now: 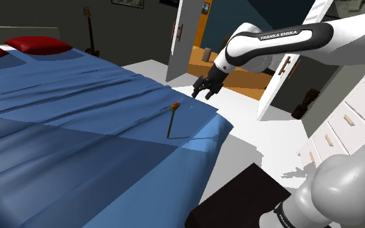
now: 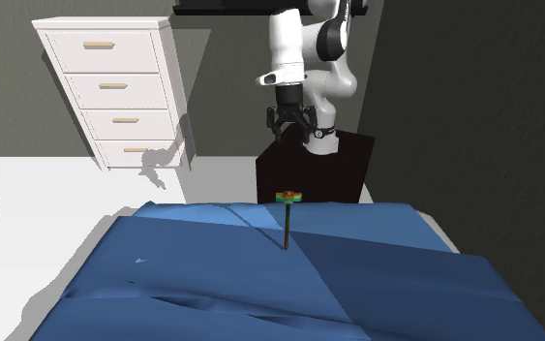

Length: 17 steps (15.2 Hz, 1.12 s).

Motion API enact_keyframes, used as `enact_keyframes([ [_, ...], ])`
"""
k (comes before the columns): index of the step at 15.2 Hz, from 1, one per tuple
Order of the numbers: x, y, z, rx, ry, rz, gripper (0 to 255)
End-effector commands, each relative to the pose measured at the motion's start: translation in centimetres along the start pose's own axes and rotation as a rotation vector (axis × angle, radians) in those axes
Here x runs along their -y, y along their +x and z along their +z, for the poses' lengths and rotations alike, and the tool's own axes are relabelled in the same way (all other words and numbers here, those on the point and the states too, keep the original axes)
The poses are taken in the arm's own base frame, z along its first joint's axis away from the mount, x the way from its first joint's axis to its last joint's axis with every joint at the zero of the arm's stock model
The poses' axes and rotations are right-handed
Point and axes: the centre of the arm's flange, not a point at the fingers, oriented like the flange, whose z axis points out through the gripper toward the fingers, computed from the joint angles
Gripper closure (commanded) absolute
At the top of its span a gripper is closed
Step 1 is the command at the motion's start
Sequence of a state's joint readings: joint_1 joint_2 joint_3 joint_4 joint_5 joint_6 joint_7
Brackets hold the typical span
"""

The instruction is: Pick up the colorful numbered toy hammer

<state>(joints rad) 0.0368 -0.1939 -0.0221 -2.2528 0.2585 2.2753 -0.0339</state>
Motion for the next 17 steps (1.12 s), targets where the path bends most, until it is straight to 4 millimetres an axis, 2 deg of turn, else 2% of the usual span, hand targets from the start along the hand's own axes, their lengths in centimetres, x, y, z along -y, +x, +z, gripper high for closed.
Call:
enact_keyframes([
  [1,-0.2,1.6,2.4,-0.008,0.029,0.020,0],
  [10,-0.3,9.0,11.1,-0.040,0.159,0.100,0],
  [11,-0.3,9.5,11.6,-0.042,0.167,0.105,0],
  [17,-1.0,8.8,14.6,-0.042,0.167,0.105,0],
])
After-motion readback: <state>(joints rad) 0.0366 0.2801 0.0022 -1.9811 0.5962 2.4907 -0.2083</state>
